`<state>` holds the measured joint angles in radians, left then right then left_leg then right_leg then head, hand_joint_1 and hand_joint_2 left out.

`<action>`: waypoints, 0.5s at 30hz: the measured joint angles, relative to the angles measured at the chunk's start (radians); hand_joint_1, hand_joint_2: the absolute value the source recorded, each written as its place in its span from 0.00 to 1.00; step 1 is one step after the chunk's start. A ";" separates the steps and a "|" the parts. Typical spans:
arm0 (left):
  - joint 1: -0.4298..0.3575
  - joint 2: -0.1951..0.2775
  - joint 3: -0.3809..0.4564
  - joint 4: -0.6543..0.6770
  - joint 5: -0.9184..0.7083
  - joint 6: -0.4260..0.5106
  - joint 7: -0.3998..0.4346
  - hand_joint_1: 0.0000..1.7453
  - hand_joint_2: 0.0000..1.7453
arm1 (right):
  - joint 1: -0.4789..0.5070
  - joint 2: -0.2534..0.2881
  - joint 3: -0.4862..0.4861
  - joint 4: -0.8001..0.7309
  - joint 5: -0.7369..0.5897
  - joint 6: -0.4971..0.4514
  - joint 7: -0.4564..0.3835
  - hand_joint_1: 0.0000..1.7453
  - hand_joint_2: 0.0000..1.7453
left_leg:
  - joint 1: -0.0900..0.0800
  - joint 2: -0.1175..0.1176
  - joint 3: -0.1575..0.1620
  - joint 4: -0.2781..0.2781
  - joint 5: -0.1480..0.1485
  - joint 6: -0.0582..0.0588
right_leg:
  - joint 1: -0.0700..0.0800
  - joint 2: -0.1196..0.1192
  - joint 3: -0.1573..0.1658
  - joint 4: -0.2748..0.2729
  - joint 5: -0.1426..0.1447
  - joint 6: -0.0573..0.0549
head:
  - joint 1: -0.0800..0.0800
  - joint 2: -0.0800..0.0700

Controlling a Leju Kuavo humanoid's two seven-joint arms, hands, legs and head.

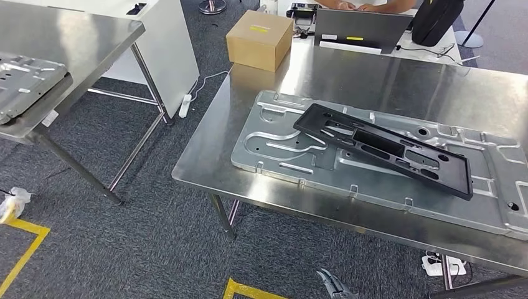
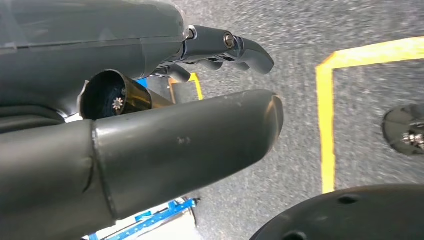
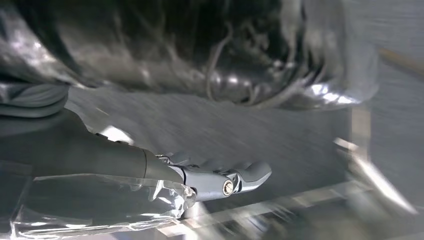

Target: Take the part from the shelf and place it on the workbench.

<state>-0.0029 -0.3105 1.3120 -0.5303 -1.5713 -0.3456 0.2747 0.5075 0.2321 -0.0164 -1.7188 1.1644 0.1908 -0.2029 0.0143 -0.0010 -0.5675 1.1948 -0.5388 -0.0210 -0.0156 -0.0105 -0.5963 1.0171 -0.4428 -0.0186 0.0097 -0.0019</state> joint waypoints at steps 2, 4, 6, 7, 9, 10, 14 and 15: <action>-0.002 0.000 -0.002 0.000 0.000 0.001 0.000 0.00 0.00 | -0.004 0.035 -0.075 0.041 0.018 0.003 -0.016 0.00 0.00 | -0.004 -0.002 0.106 -0.153 0.010 0.010 | 0.001 0.000 -0.018 0.005 0.017 0.010 | 0.000 0.000; -0.003 0.001 -0.002 0.000 0.000 0.001 0.000 0.00 0.00 | -0.007 0.058 -0.117 0.065 0.023 0.004 -0.021 0.00 0.00 | -0.010 -0.003 0.146 -0.228 -0.001 0.019 | 0.000 0.000 -0.022 0.001 0.036 0.022 | -0.001 0.000; -0.003 0.001 -0.003 0.000 0.000 0.001 0.001 0.00 0.00 | -0.010 0.073 -0.145 0.086 0.025 0.005 -0.015 0.00 0.00 | -0.011 0.001 0.135 -0.237 0.017 0.033 | -0.002 0.002 -0.024 -0.004 0.047 0.035 | -0.004 0.000; -0.003 0.001 -0.003 0.000 0.000 0.001 0.001 0.00 0.00 | -0.013 0.078 -0.159 0.098 0.025 0.006 -0.002 0.00 0.00 | -0.009 0.004 0.127 -0.242 0.028 0.042 | -0.002 0.005 -0.030 0.005 0.032 0.040 | -0.005 0.000; -0.005 0.000 -0.003 0.000 0.000 0.001 0.000 0.00 0.00 | -0.024 0.083 -0.192 0.138 0.026 0.008 0.045 0.00 0.00 | -0.007 0.012 0.105 -0.246 0.051 0.059 | -0.004 0.009 -0.054 0.078 -0.052 0.044 | -0.003 0.000; -0.005 0.000 -0.003 0.000 0.000 0.002 0.000 0.00 0.00 | -0.035 0.085 -0.216 0.170 0.028 0.005 0.076 0.00 0.00 | -0.009 0.013 0.090 -0.245 0.061 0.065 | -0.004 0.009 -0.070 0.138 -0.104 0.045 | -0.002 0.000; -0.007 0.001 -0.008 0.003 0.000 0.008 -0.002 0.00 0.00 | -0.130 0.086 -0.376 0.382 0.062 0.002 0.225 0.00 0.25 | -0.014 0.017 0.023 -0.225 0.100 0.063 | -0.005 0.009 -0.047 0.246 -0.117 0.050 | -0.003 0.000; -0.007 0.001 -0.016 0.007 0.000 0.012 -0.004 0.00 0.00 | -0.166 0.083 -0.435 0.454 0.074 0.006 0.261 0.00 0.50 | -0.013 0.018 0.007 -0.217 0.106 0.060 | -0.006 0.009 -0.002 0.193 -0.085 0.051 | -0.003 0.000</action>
<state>-0.0099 -0.3091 1.2964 -0.5233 -1.5713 -0.3332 0.2710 0.3413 0.3148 -0.4515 -1.2645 1.2385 0.1970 0.0576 0.0010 0.0168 -0.5605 0.9782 -0.4330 0.0386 -0.0219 -0.0016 -0.5986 1.2096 -0.5282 0.0320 0.0068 -0.0019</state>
